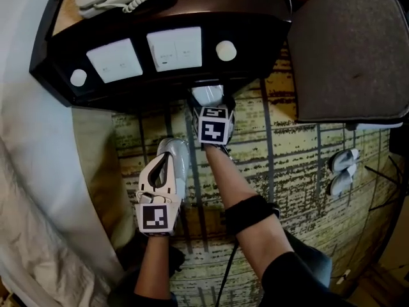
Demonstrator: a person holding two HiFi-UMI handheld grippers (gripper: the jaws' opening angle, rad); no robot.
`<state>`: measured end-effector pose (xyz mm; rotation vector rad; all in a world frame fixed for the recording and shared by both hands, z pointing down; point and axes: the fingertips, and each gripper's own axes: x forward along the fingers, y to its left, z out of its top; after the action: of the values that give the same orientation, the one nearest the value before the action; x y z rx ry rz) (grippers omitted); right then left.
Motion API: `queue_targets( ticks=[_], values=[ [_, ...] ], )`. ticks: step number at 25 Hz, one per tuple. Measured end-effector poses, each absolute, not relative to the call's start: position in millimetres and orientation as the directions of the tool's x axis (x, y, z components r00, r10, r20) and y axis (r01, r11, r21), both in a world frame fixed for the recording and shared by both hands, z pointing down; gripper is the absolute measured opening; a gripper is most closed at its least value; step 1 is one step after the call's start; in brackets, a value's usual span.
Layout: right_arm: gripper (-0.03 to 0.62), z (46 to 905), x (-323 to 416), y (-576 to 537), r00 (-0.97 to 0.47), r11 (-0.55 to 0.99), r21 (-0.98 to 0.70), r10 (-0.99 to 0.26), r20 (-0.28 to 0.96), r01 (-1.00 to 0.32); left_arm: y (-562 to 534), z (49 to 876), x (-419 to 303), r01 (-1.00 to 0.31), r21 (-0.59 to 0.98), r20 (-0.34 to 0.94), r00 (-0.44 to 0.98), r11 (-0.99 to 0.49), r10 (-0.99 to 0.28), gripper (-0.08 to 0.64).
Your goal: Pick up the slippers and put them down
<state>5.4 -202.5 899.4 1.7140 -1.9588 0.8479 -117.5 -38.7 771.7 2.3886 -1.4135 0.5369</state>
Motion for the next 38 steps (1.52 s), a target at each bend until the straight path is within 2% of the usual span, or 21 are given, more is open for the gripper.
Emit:
queue_targets(
  ticks=[1, 2, 3, 5, 8, 17, 20, 25, 32, 38],
  values=[
    [0.446, 898.4, 6.5, -206.6, -0.160, 0.055, -0.179, -0.744, 0.649, -0.982, -39.9, 772.5, -119.7, -0.882, 0.071, 0.465, 0.442, -0.465, -0.767, 0.001],
    [0.377, 897.9, 7.4, -209.9, -0.154, 0.051, -0.176, -0.746, 0.648, -0.983, -41.9, 772.2, -121.7, -0.883, 0.069, 0.461, 0.440, -0.464, -0.770, 0.001],
    [0.345, 898.7, 7.5, -212.4, -0.151, 0.052, -0.169, -0.744, 0.651, -0.984, -44.4, 771.7, -123.9, -0.884, 0.065, 0.458, 0.438, -0.462, -0.773, 0.001],
    [0.337, 904.4, 5.6, -214.9, -0.150, 0.064, -0.153, -0.735, 0.661, -0.986, -49.1, 770.0, -128.6, -0.891, 0.067, 0.452, 0.428, -0.449, -0.782, 0.001],
    [0.336, 916.0, 8.6, -214.9, -0.132, 0.045, -0.145, -0.723, 0.678, -0.988, -54.3, 767.7, -133.3, -0.900, 0.075, 0.452, 0.414, -0.429, -0.790, 0.001],
    [0.398, 920.9, 16.2, -220.4, -0.108, 0.011, -0.149, -0.741, 0.663, -0.989, -56.1, 774.3, -135.4, -0.898, 0.077, 0.442, 0.420, -0.434, -0.792, 0.001],
    [0.479, 908.2, 16.7, -227.8, -0.082, 0.038, -0.084, -0.774, 0.627, -0.996, -57.2, 774.7, -131.6, -0.897, 0.086, 0.443, 0.424, -0.434, -0.790, 0.001],
    [0.482, 888.7, 12.6, -238.1, -0.098, 0.097, -0.032, -0.811, 0.577, -0.995, -62.7, 773.2, -127.7, -0.893, 0.087, 0.432, 0.433, -0.442, -0.791, 0.000],
    [0.480, 880.7, 10.0, -204.4, -0.126, 0.155, -0.007, -0.775, 0.620, -0.988, -51.7, 757.1, -120.8, -0.888, 0.099, 0.459, 0.442, -0.450, -0.771, 0.000],
    [0.400, 821.8, 9.1, -136.0, -0.184, 0.193, -0.065, -0.707, 0.683, -0.979, -18.9, 683.3, -119.2, -0.879, 0.105, 0.504, 0.450, -0.465, -0.737, 0.000]
  ],
)
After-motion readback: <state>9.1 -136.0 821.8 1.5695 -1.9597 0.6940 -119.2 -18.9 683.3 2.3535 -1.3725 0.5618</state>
